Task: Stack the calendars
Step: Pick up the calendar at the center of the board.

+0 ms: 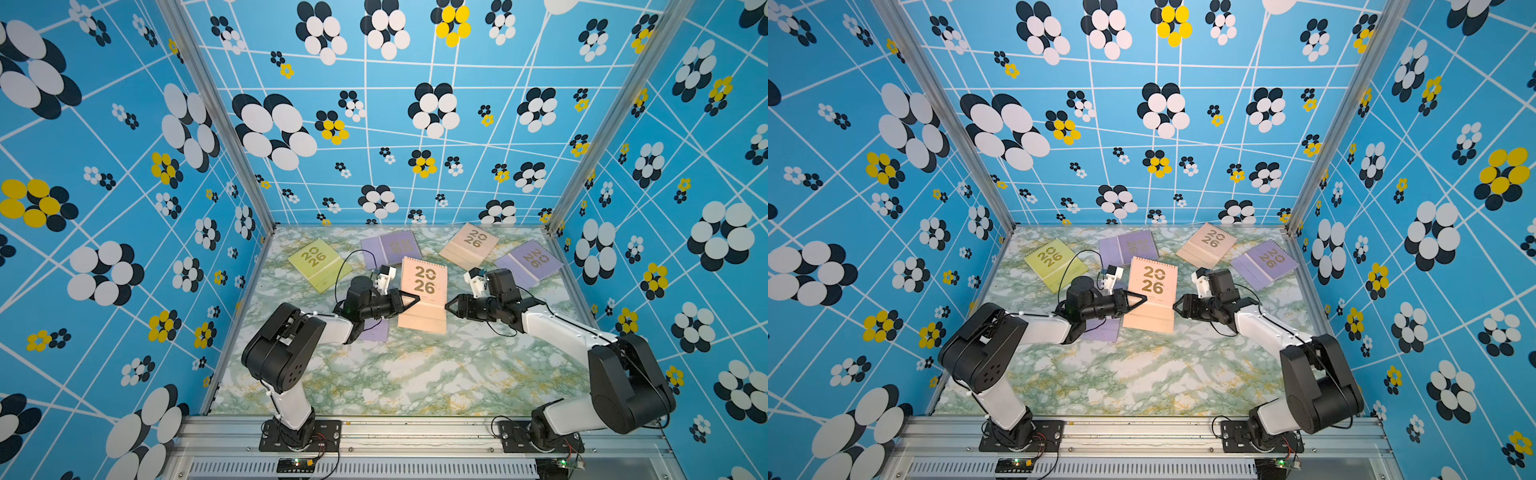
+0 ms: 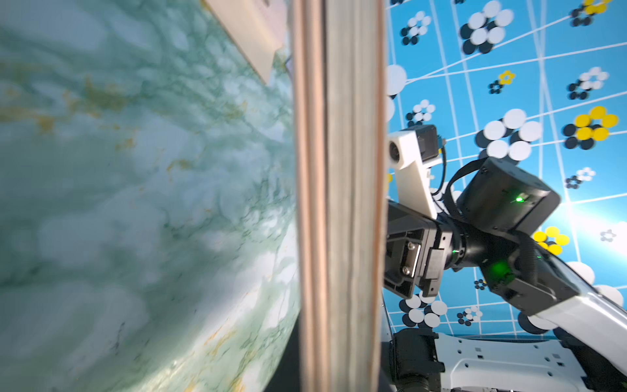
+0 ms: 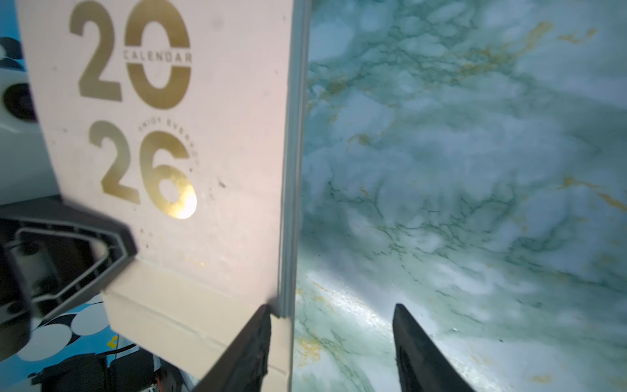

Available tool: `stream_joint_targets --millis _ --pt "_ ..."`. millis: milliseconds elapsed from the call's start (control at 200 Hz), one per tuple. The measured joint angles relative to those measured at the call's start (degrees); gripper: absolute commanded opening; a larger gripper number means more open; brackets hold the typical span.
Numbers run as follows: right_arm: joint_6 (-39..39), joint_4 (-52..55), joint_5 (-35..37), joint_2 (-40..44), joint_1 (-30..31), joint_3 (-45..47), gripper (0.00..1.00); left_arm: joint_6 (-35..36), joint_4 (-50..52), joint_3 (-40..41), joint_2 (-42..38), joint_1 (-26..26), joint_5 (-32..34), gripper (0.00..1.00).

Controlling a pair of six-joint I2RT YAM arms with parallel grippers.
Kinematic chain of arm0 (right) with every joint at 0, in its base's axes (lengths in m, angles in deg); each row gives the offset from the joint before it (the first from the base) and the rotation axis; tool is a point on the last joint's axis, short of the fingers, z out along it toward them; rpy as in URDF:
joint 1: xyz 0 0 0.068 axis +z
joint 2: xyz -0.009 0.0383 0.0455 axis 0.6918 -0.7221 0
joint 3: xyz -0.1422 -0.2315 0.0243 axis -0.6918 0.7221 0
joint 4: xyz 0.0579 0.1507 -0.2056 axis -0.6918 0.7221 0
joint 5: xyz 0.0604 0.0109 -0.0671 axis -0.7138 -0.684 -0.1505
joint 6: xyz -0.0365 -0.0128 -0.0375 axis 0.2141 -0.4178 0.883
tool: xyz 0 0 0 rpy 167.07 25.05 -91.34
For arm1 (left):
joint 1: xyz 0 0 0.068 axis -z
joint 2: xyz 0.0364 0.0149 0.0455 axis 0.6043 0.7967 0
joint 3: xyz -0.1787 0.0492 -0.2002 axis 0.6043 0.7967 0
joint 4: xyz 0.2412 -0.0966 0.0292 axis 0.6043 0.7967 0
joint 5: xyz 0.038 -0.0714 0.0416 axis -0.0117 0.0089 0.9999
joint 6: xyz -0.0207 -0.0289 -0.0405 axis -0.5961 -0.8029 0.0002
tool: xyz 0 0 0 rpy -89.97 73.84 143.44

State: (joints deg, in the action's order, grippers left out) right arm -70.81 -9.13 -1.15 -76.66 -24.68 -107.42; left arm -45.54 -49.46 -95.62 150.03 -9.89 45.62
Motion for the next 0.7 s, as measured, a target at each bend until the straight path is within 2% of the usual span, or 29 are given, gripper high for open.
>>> stream_joint_targets --millis 90,170,380,700 --pt "-0.1 -3.8 -3.4 3.1 0.0 2.1 0.63 -4.7 -9.2 0.0 3.0 -0.4 -2.4 0.00" --pt "-0.2 -6.3 -5.9 4.2 0.0 3.3 0.63 -7.2 -12.5 0.0 4.8 0.0 -3.9 0.00" --pt "-1.6 -11.7 -10.0 4.3 0.0 5.1 0.63 -9.6 -16.6 0.0 5.2 0.8 -6.2 0.00" --pt "-4.3 -19.0 -12.4 2.8 -0.7 5.2 0.61 -10.3 -17.9 0.0 5.2 1.0 -7.5 0.00"
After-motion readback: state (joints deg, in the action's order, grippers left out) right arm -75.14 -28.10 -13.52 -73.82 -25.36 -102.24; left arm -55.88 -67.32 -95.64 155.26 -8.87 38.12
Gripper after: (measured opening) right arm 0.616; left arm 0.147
